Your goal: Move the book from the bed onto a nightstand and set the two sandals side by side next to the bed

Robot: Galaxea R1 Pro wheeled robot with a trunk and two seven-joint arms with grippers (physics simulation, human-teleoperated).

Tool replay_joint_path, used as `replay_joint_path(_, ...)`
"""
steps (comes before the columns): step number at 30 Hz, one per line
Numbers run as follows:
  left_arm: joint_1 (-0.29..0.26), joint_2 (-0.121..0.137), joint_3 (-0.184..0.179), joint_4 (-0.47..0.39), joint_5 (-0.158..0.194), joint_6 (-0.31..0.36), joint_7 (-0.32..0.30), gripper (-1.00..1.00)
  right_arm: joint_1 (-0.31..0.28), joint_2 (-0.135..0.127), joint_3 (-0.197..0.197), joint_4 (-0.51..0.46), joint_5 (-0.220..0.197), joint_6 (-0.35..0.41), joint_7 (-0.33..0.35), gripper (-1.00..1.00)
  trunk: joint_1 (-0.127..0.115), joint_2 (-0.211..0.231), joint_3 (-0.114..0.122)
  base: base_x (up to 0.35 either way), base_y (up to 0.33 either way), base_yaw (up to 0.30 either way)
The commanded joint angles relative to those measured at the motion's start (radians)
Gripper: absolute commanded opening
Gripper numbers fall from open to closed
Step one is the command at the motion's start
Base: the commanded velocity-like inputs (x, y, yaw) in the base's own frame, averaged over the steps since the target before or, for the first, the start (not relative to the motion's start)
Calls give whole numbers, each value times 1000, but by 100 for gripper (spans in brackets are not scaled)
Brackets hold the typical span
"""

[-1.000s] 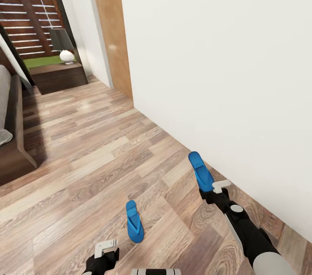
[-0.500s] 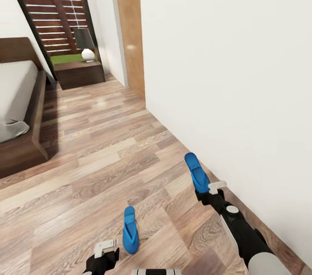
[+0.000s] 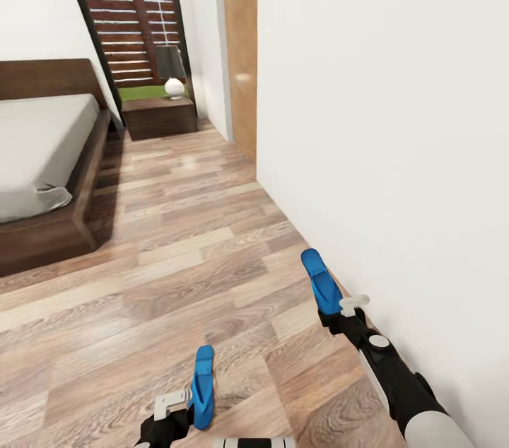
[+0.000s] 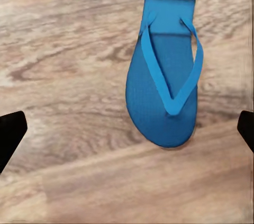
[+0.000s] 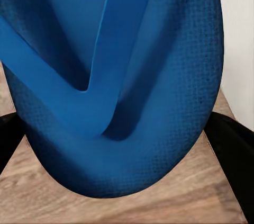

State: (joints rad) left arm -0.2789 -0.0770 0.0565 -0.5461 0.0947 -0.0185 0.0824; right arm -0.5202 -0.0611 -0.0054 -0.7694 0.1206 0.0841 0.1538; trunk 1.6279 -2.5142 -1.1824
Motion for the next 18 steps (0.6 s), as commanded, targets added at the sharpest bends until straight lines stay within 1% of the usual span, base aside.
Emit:
replay_joint_path(1,0,-1,2,0,11,-3,0,100,0,0,-1,-2,10,5,4,-100,0,0,-1,29,-79,266)
replay_joint_path(7,0,-1,2,0,11,-2,0,100,0,0,-1,-2,10,5,4,-100,0,0,-1,9,-31,261)
replay_joint_path(10,0,-1,2,0,11,-2,0,100,0,0,-1,-2,10,5,4,-100,0,0,-1,1,-164,246)
replay_joint_path(13,0,-1,2,0,11,-2,0,100,0,0,-1,-2,10,5,4,-100,0,0,-1,5,-113,36)
replay_joint_path(18,0,-1,2,0,10,-2,0,100,0,0,-1,-2,10,3,5,-100,0,0,-1,84,-208,5)
